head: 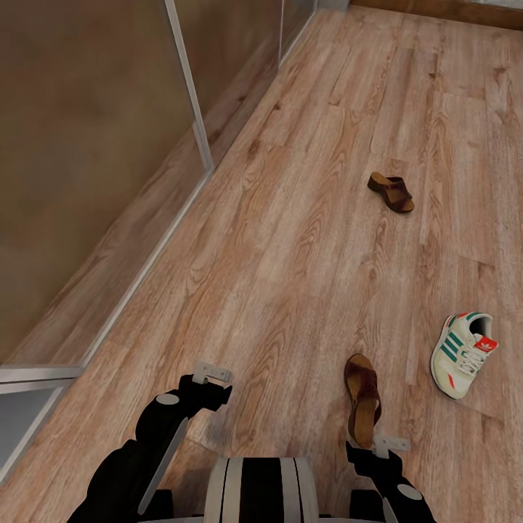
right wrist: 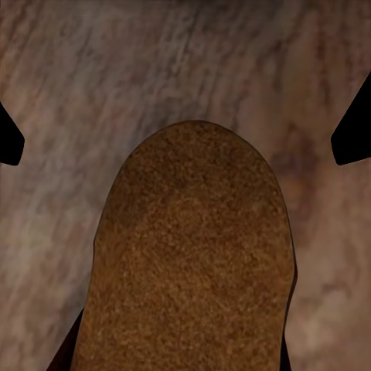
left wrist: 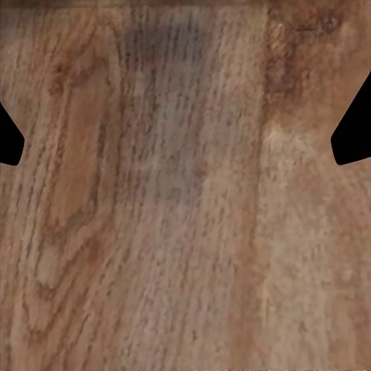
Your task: Pick up the two gym shoes and the two sandals from the corridor floor and place them onto the hallstand (shoe rack) in the corridor, making sure they are on the rack and not on the floor. Arrange them so the two gym shoes are next to each other and the two sandals are next to each other.
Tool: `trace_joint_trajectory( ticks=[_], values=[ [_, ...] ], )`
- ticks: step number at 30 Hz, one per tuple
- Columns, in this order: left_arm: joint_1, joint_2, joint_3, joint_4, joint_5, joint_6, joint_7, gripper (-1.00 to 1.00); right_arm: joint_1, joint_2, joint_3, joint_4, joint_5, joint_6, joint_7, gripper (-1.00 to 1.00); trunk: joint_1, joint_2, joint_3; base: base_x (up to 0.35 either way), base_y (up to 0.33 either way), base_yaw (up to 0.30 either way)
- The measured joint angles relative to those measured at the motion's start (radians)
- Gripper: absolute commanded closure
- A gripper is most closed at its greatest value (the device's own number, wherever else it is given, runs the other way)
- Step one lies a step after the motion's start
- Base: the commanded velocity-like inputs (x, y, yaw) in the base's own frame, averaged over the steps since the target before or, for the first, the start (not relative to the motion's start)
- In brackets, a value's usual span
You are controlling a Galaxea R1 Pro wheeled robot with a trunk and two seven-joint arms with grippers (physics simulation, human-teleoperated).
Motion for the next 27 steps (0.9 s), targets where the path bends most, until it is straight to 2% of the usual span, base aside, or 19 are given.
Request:
trace_joint_trajectory(
  ticks=[9,17,25,26,27],
  values=[
    [0.0,0.0,-0.002,0.0,0.0,0.0,0.0,-1.0,0.0,0.0,0.0,0.0,0.0,0.0,0.0,-1.0,0.0,0.0,0.0,0.005,0.0,0.0],
    [0.0,0.0,-0.002,-0.001,0.0,0.0,0.0,-1.0,0.0,0.0,0.0,0.0,0.0,0.0,0.0,-1.0,0.0,0.0,0.0,0.167,0.0,0.0],
    [0.0,0.0,-0.002,-0.001,0.0,0.0,0.0,-1.0,0.0,0.0,0.0,0.0,0.0,0.0,0.0,-1.0,0.0,0.0,0.0,0.039,0.0,0.0],
    [0.0,0.0,-0.002,-0.001,0.0,0.0,0.0,-1.0,0.0,0.0,0.0,0.0,0.0,0.0,0.0,1.0,0.0,0.0,0.0,0.008,0.0,0.0],
    [0.0,0.0,-0.002,-0.001,0.0,0.0,0.0,-1.0,0.0,0.0,0.0,0.0,0.0,0.0,0.0,1.0,0.0,0.0,0.0,0.007,0.0,0.0]
  ],
)
